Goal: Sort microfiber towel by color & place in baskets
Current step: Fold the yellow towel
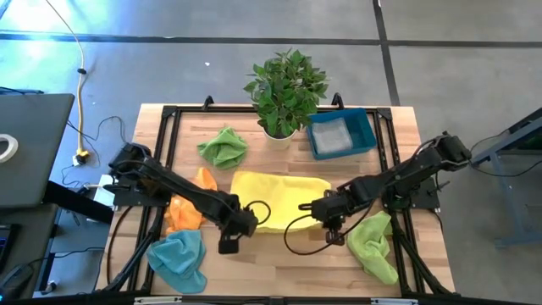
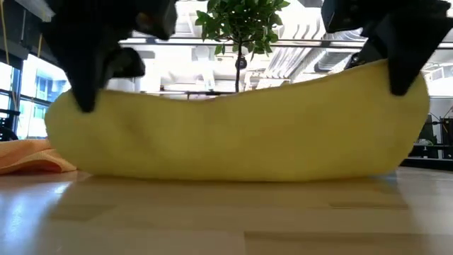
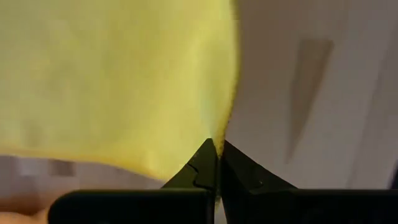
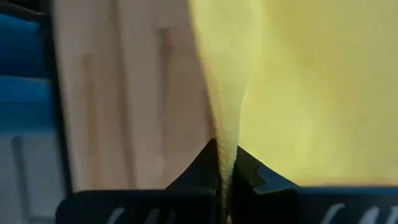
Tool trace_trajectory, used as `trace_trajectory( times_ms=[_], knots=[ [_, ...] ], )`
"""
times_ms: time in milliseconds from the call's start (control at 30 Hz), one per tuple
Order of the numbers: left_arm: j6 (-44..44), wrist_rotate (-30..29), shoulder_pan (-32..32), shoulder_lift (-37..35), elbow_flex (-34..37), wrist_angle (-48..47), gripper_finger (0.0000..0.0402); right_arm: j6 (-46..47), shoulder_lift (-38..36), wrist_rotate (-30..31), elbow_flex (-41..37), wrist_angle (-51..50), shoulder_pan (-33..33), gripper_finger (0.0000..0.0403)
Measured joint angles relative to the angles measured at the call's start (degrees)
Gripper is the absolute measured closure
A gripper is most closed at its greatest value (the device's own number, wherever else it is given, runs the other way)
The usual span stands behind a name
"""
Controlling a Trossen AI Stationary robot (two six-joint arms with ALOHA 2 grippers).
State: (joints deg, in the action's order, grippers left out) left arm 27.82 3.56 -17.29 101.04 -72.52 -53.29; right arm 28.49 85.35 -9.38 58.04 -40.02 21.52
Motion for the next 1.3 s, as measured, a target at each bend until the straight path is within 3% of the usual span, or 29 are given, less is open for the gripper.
trace_trajectory(
  times_ms=[167, 333, 467, 867, 1033, 1300],
  knots=[
    [-1.01, 3.77, -0.43, 0.47, 0.00, 0.46, 0.0401, -0.53, 0.26, -7.26, 0.02, 1.61, 0.02, 0.0403],
    [-2.68, 6.02, -0.24, -0.62, 0.02, 0.32, 0.0401, -2.46, 0.26, -9.94, 0.02, 2.14, -0.12, 0.0403],
    [-4.44, 7.21, 0.26, -0.54, -0.02, 0.22, 0.0401, -3.00, 0.26, -6.28, 0.02, 1.50, -0.13, 0.0403],
    [-3.98, -12.34, 4.91, -0.55, -0.04, -4.01, 0.0401, -2.82, 0.26, 10.07, 0.02, -3.50, -1.82, 0.0403],
    [-3.98, -19.30, 7.65, -0.55, -0.04, -5.71, 0.0401, -2.51, 0.26, 12.68, 0.02, -6.57, -3.07, 0.0403],
    [-5.53, -23.43, 12.31, 0.05, 0.39, -5.00, 0.0401, 1.08, 0.24, 13.00, -2.90, -5.76, -4.97, 0.0403]
  ],
)
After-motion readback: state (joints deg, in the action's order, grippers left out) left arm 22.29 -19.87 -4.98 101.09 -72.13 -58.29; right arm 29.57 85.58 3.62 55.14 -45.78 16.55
